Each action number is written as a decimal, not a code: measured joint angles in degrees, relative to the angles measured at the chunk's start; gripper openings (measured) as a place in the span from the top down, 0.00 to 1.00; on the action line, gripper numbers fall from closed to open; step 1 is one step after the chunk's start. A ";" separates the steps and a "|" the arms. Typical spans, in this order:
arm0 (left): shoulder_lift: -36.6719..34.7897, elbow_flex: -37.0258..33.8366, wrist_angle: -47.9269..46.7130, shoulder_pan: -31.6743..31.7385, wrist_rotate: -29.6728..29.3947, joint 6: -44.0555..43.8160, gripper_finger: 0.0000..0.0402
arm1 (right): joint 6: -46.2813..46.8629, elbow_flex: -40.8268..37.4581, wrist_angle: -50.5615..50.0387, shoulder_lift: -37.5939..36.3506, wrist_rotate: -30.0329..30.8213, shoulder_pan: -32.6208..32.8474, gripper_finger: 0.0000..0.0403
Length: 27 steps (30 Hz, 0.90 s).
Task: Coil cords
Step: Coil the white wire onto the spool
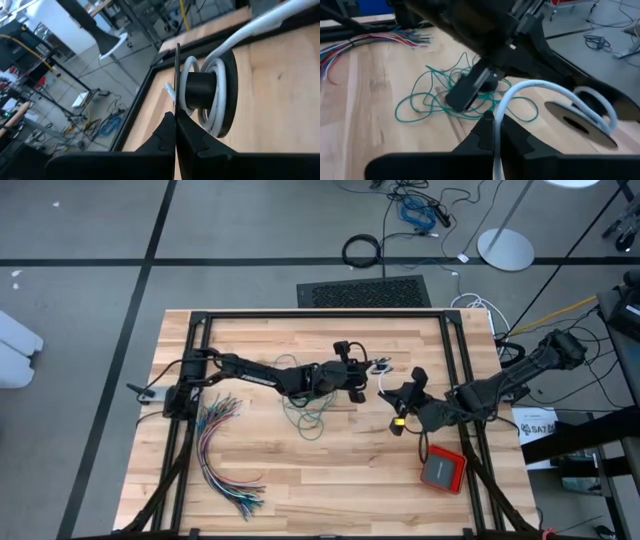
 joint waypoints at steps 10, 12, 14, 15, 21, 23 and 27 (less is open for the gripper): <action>0.00 2.83 2.72 -1.52 3.48 -1.16 1.00 | 0.26 -4.18 1.13 0.00 -1.09 -2.97 1.00; 0.00 3.29 2.72 -1.61 4.89 -1.68 1.00 | 0.44 -6.23 3.62 0.00 -1.06 -2.95 1.00; 0.00 3.73 2.57 -1.61 5.65 -2.76 1.00 | 0.10 -7.99 6.94 0.00 -0.73 -2.97 1.00; 0.00 3.91 2.61 -1.61 6.29 -3.32 1.00 | -0.26 -8.85 8.42 -0.02 -0.54 -2.97 1.00; 0.00 5.39 3.11 -1.58 9.01 -7.21 1.00 | -2.60 -12.49 12.01 -0.02 3.02 -3.41 1.00; 0.00 6.01 3.31 -1.56 9.35 -7.54 1.00 | -3.68 -13.56 14.04 -0.02 3.89 -3.54 1.00; 0.00 6.18 5.76 -1.59 9.53 -8.36 1.00 | -6.16 -14.51 15.98 -0.02 4.80 -3.76 1.00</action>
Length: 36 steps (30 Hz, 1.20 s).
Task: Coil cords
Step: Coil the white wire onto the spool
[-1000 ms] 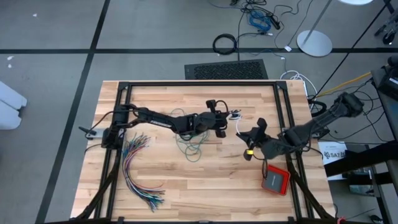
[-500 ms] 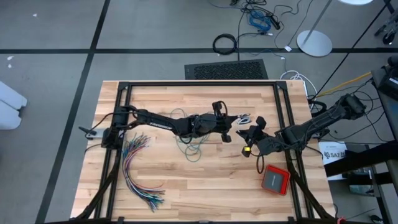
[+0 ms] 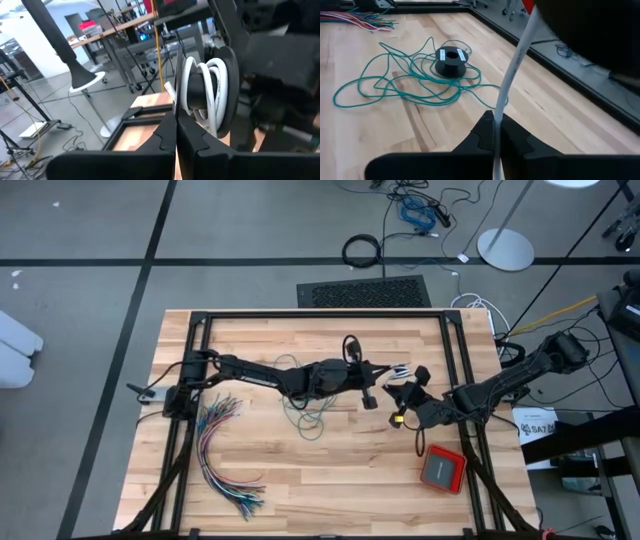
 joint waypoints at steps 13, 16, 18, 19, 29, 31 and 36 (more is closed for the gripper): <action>-0.29 0.07 -0.93 0.66 5.72 -4.88 1.00 | -4.06 -0.02 -2.67 0.00 0.43 -1.88 1.00; -1.30 0.13 -5.74 0.67 5.85 -4.63 1.00 | -4.07 -0.02 -4.02 0.00 0.57 -1.90 1.00; -2.00 0.15 -8.10 0.74 6.13 -4.31 1.00 | -3.97 -0.02 -4.96 0.00 1.05 -1.90 1.00; -2.48 0.10 -10.18 0.73 6.04 -3.61 1.00 | -3.71 -0.02 -5.73 0.00 1.63 -1.88 1.00; -5.99 -0.01 -27.10 1.66 9.16 -1.85 1.00 | 1.78 -0.04 -13.76 0.00 2.11 -1.91 1.00; -6.05 -0.07 -29.27 1.99 12.22 -1.64 1.00 | 1.86 -0.04 -13.28 0.02 2.07 -2.26 1.00; -6.08 -0.07 -33.54 2.16 10.07 0.26 1.00 | 1.52 -0.04 -10.25 0.00 1.93 -3.52 1.00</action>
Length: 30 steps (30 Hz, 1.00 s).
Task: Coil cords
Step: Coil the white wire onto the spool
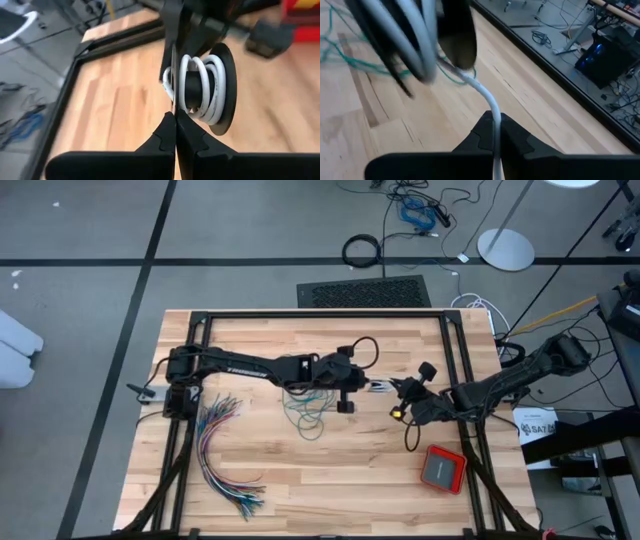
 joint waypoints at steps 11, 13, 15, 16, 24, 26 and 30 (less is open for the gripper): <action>3.06 0.03 -2.00 0.04 -8.29 4.34 1.00 | -3.19 0.00 7.88 0.00 -3.50 -0.26 0.96; 3.84 0.03 -0.75 0.03 -10.72 5.38 1.00 | -3.22 0.00 8.77 0.00 -4.26 -0.48 0.96; 4.48 0.02 0.33 0.03 -12.52 6.28 1.00 | -3.16 0.00 9.10 0.00 -4.52 -0.66 0.96; 4.78 0.02 1.24 0.04 -12.92 6.73 1.00 | -3.08 0.00 9.43 0.00 -4.50 -0.63 0.96; 6.36 0.00 5.16 0.05 -14.62 8.30 1.00 | -4.24 0.00 13.37 0.00 -4.48 -0.66 0.96; 6.50 -0.02 5.37 0.07 -15.01 8.30 1.00 | -4.28 -0.02 14.59 0.00 -4.73 -0.66 0.96; 7.29 -0.04 7.82 0.07 -17.69 8.62 1.00 | -3.86 -0.02 17.99 0.10 -6.25 -1.08 0.96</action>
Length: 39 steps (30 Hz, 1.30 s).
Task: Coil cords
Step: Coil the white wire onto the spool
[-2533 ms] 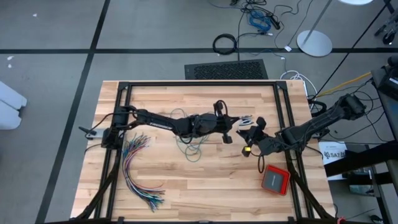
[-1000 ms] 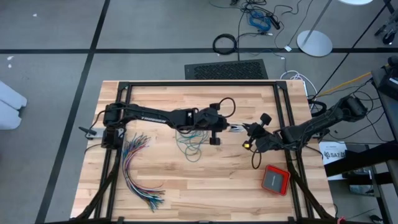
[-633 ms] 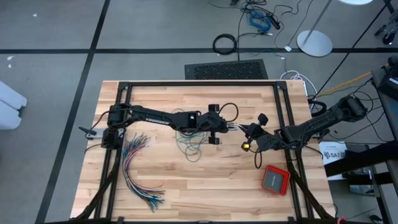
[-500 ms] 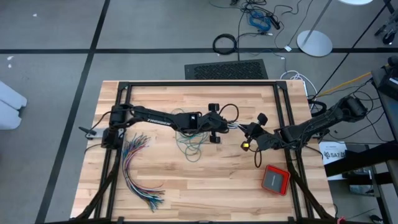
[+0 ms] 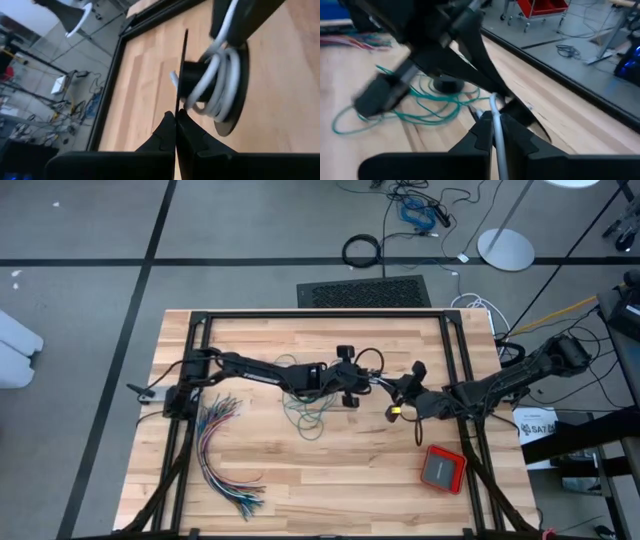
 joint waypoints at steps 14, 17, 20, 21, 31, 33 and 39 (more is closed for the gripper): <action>0.68 0.02 12.36 0.17 -4.38 1.09 1.00 | -1.30 0.09 6.71 4.00 1.31 -0.98 0.95; 0.71 0.02 9.38 0.12 -3.73 1.08 1.00 | -3.07 0.09 6.46 3.97 1.76 -0.98 0.94; 0.71 0.02 8.30 0.06 -3.68 1.33 1.00 | -3.91 0.09 6.40 3.89 2.26 -1.00 0.93; 0.69 0.02 7.86 0.07 -3.69 1.52 1.00 | -4.30 0.09 6.38 3.89 2.76 -1.00 0.93; 0.75 0.02 0.57 1.66 -0.69 1.17 1.00 | -1.26 0.09 0.35 3.89 3.48 -1.02 0.92; 1.13 0.02 0.11 2.11 0.85 -0.01 1.00 | 0.86 0.09 -2.32 3.89 3.48 -1.02 0.92; 2.80 -0.11 0.47 2.46 4.38 -0.95 1.00 | 9.62 0.09 -14.71 2.52 2.98 0.02 0.92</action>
